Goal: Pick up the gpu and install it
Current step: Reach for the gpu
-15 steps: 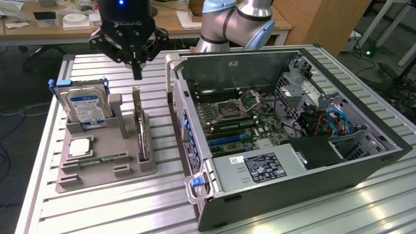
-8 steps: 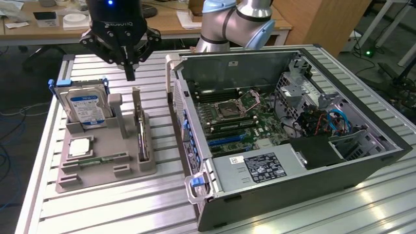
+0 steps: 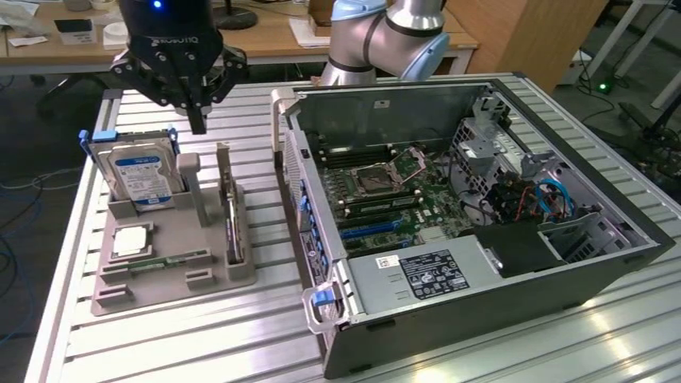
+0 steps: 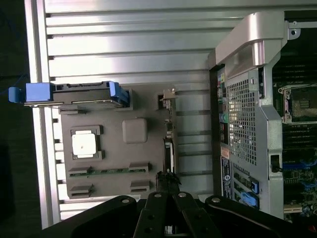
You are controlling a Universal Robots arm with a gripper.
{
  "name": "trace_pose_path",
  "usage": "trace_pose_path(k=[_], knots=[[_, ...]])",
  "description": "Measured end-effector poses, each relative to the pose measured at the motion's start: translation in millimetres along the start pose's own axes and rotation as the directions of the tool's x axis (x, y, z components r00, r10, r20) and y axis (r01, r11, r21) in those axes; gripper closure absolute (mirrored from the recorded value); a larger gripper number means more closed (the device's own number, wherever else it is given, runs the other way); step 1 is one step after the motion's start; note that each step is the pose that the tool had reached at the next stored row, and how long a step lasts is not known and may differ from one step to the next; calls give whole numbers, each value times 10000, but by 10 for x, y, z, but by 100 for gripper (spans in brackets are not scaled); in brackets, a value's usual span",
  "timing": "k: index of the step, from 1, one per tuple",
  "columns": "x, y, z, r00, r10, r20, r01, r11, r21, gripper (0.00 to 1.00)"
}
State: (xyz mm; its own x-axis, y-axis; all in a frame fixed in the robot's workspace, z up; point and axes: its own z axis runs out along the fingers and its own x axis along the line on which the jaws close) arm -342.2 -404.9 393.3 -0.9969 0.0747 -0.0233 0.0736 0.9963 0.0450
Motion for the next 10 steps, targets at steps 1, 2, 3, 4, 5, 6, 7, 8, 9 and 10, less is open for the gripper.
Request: trace_pose_path(k=[1, 2, 3, 4, 5, 6, 7, 8, 9, 10], knots=[[14, -2, 0, 10000, 0, 0, 0, 10000, 0, 90], [15, -2, 0, 10000, -1, 1, 1, 10000, -1, 90], [15, -2, 0, 10000, -1, 0, 1, 10000, -1, 90], [15, -2, 0, 10000, -2, 1, 2, 10000, -1, 90], [15, -2, 0, 10000, -1, 1, 1, 10000, -1, 90], [15, -2, 0, 10000, -1, 1, 1, 10000, -1, 90], [15, -2, 0, 10000, -1, 0, 1, 10000, 0, 90], [15, -2, -1, 10000, -1, 0, 1, 10000, 0, 90], [15, -2, 0, 10000, -1, 0, 1, 10000, 0, 90], [15, -2, 0, 10000, -1, 0, 1, 10000, 0, 90]])
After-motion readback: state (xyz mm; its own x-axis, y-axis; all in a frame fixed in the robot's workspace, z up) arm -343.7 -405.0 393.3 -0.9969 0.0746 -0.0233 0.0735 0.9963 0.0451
